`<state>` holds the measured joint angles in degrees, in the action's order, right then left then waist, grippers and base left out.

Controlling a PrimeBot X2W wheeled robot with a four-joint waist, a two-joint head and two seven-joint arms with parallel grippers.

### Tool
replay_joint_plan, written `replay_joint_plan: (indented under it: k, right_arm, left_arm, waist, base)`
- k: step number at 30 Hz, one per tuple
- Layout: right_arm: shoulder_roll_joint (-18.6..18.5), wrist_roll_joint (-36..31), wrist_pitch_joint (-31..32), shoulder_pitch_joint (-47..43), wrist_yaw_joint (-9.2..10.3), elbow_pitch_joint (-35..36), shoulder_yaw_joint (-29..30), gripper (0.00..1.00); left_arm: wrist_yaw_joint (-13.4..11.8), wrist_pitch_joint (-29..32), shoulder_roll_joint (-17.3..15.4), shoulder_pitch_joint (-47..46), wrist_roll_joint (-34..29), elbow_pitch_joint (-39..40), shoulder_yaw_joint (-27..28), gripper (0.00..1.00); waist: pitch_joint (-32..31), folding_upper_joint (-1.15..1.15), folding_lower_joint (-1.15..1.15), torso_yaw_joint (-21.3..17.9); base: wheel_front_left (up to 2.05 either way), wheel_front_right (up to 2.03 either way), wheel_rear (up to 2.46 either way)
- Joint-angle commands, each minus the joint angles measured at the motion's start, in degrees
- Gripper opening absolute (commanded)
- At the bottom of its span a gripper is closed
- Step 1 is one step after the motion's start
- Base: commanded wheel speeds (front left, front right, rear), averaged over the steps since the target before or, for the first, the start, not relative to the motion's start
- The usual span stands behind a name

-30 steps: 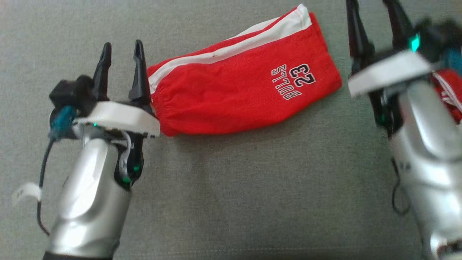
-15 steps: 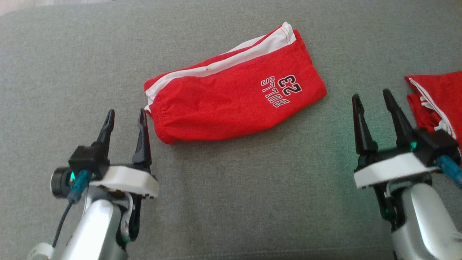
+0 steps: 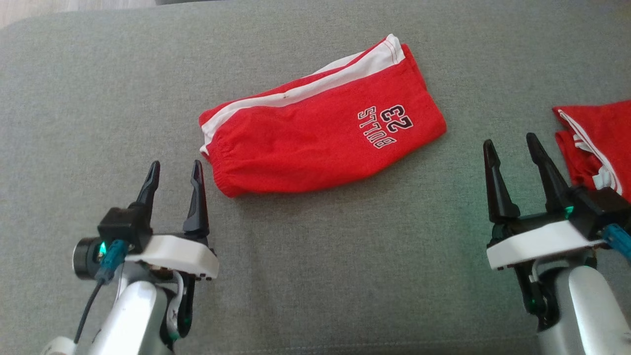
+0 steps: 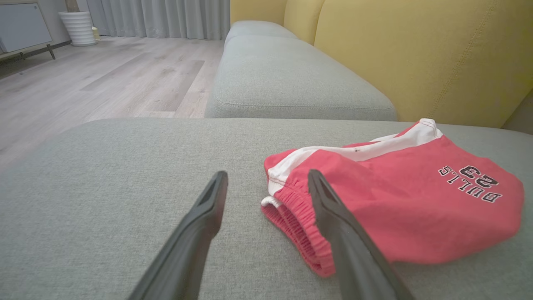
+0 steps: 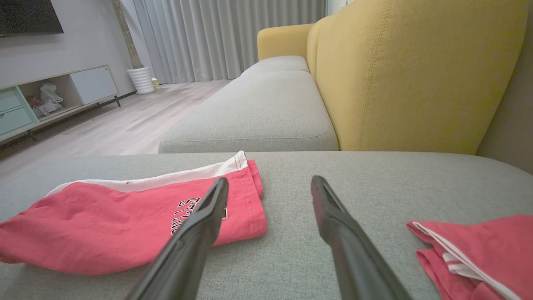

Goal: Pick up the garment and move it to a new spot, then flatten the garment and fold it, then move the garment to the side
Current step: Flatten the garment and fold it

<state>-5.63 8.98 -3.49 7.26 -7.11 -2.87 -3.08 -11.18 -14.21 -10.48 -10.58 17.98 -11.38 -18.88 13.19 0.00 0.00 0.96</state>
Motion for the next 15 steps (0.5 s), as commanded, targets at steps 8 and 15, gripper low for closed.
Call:
replay_joint_plan:
  k: [8, 15]
  right_arm:
    - [-0.11, -0.86, 1.03, 0.37, -0.37, 3.17, -0.83, 1.0]
    - [-1.47, -0.13, 2.76, 8.63, -0.37, -3.15, -1.25, 1.0]
  left_arm:
    - [-0.47, -0.34, -1.13, -1.46, 0.5, 2.13, 1.48, 1.0]
    - [-0.5, -0.49, -0.49, -4.54, 0.04, 2.62, 1.11, 1.0]
  waist:
    - [0.61, 0.0, 0.0, 0.31]
    - [3.86, 0.0, 0.0, 1.52]
  base:
    - [0.0, 0.0, 0.0]
    - [0.0, 0.0, 0.0]
